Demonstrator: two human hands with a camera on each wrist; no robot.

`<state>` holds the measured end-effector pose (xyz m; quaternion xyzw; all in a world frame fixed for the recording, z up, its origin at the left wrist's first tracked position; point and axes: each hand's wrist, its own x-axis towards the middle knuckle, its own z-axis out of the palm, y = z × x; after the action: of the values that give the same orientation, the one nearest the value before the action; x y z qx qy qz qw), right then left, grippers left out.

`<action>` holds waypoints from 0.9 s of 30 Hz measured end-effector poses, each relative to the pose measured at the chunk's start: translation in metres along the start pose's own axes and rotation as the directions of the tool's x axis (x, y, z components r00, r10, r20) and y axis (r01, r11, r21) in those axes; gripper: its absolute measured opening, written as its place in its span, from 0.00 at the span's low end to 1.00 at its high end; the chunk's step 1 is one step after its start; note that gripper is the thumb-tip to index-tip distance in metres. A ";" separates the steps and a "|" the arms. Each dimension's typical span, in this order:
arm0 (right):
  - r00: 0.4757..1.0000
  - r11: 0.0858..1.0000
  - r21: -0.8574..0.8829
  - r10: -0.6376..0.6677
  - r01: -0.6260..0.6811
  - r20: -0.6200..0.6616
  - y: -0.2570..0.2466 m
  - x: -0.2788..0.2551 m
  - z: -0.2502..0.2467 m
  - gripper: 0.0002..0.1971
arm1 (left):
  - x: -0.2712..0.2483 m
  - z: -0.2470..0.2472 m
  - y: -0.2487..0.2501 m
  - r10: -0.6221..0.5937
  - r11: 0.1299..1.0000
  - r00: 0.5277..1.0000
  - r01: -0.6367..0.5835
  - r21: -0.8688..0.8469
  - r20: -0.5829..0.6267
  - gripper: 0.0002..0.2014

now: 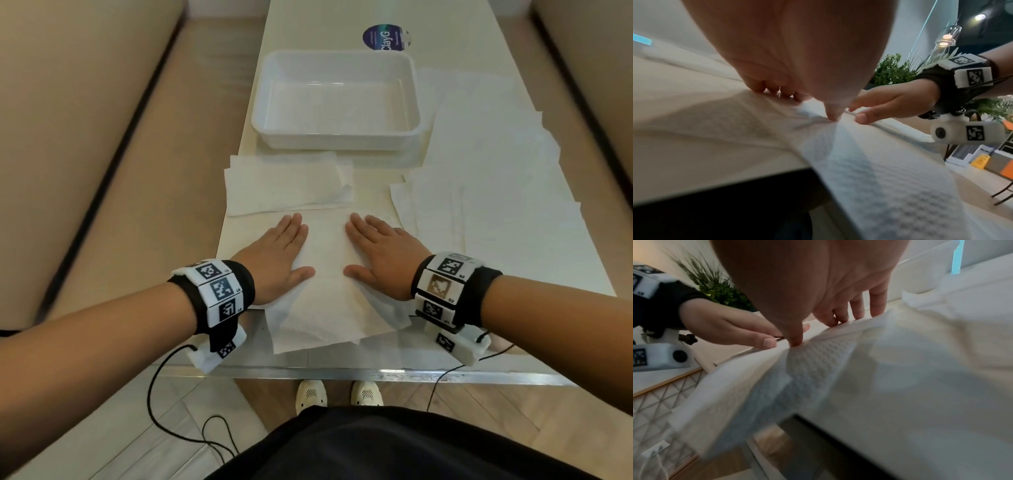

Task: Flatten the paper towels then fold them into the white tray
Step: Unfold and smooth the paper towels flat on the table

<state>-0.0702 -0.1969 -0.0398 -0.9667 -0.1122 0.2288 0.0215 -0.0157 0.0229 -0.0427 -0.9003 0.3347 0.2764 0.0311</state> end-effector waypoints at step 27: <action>0.996 0.999 0.017 -0.030 0.029 0.087 0.022 -0.020 0.006 0.36 | -0.011 0.002 -0.004 0.040 0.996 0.999 -0.040 -0.076 -0.001 0.39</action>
<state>-0.0861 -0.2232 -0.0385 -0.9539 -0.1254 0.2711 0.0277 -0.0209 0.0331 -0.0390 -0.8940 0.3418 0.2897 -0.0083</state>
